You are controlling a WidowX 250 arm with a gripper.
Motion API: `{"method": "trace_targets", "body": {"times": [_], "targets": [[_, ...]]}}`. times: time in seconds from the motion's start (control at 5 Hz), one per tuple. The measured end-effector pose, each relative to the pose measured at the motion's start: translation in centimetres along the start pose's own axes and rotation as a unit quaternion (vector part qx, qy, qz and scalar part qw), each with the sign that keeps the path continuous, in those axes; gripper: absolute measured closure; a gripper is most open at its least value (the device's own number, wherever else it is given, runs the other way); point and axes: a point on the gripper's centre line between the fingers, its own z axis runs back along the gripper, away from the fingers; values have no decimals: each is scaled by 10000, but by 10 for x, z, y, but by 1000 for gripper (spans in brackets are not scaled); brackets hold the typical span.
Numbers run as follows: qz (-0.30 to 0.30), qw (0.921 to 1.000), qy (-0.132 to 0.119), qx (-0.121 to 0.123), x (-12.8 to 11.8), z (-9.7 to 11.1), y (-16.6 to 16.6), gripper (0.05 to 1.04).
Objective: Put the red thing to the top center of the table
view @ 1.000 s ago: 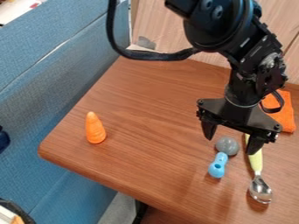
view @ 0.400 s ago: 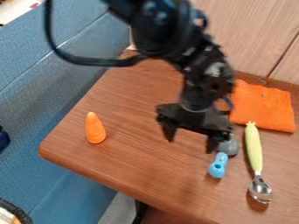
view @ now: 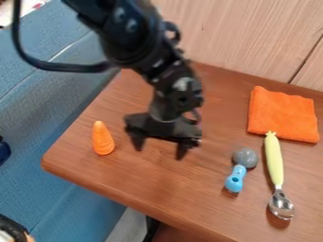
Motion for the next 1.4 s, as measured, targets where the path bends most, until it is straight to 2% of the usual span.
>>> {"method": "trace_targets", "body": {"times": [0.2,0.4,1.0,1.2,1.4], "targets": [[573,9975,-2,417,-4,-8,32,82],[954,9929,18,713,-7,-10,50,82],[1544,9818,185,1091,-4,-24,79,82],[1517,9818,209,1123,4,-32,78,82],[1498,9819,198,1145,12,-35,80,136]]}}
